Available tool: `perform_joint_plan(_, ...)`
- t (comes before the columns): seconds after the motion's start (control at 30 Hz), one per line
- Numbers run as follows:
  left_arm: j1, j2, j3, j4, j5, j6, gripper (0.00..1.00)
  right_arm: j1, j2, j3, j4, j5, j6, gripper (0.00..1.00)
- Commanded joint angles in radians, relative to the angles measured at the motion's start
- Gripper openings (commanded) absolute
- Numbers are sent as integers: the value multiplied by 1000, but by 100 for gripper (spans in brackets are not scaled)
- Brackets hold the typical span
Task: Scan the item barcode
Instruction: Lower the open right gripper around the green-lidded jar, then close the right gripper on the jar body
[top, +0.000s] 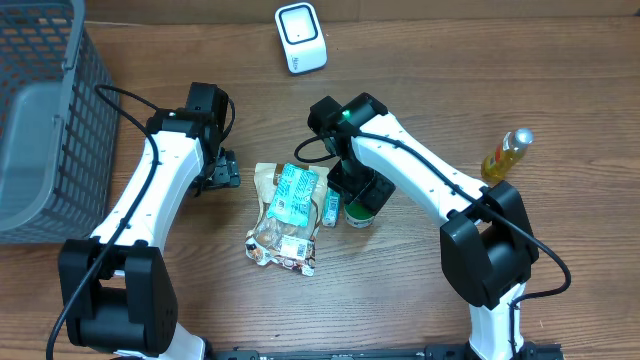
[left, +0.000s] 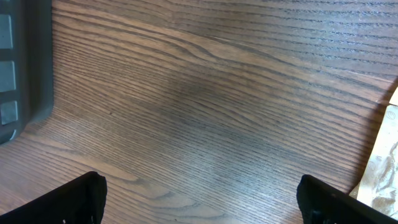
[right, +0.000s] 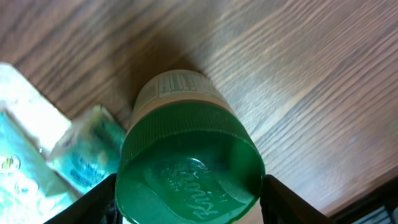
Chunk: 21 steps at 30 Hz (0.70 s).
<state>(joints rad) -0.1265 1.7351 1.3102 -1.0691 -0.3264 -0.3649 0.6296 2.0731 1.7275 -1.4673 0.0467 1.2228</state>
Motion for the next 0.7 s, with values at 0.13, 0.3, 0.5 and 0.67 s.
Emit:
perform_joint_plan(0.13,2,-19,18,1,-13,-13,100,-2,0,-6,0,267,-30,41)
perform_joint_plan(0.3,2,-19,18,1,-13,-14,99,-2,0,-6,4,314,-79,41)
perform_joint_plan(0.5,2,-19,18,1,-13,-14,100,-2,0,-6,9,319,-79,42)
perform_joint_plan(0.67,2,-19,18,1,-13,-14,100,-2,0,-6,31,319,-79,39)
